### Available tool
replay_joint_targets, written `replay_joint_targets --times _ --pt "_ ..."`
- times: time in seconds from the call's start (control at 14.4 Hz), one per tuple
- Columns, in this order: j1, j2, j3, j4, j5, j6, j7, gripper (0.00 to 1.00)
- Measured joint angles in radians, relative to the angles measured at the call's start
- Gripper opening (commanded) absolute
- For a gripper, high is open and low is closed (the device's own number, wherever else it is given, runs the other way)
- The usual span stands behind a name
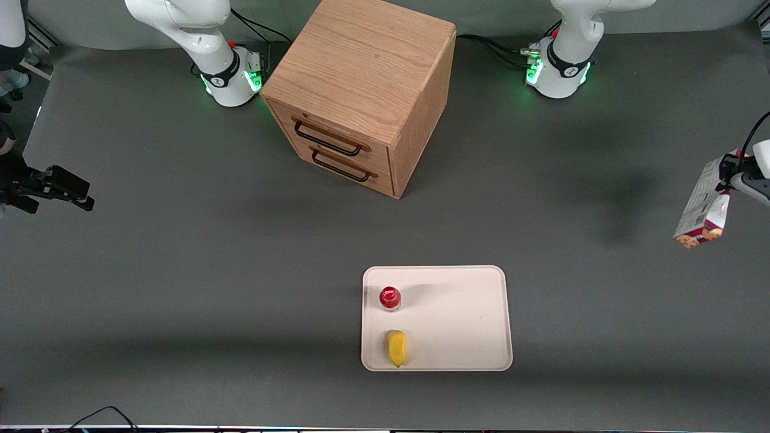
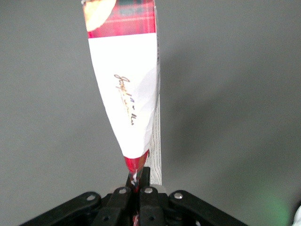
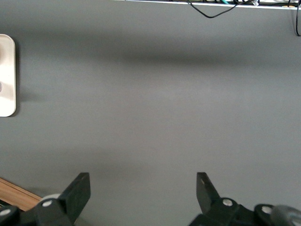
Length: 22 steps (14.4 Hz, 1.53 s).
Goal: Place red cookie box on tray
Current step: 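Carry the held cookie box with the left gripper over the white tray, then lower the cookie box onto the tray beside the apple and open the left gripper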
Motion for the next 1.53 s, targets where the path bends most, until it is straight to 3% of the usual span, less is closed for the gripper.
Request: replay_joint_targets --times 0.28,0.63,1.04,1.53 --pt "-0.011 0.059 -0.186 0.216 0.019 -0.148 -0.39 0.0" --pt "-0.029 0.302 -0.399 0.57 0.03 -0.297 -0.826 0.0" --pt "-0.145 0.633 -0.487 0.869 0.078 -0.246 -1.119 0.0" --pt "-0.241 0.882 -0.491 0.935 0.115 0.003 -1.324 0.0"
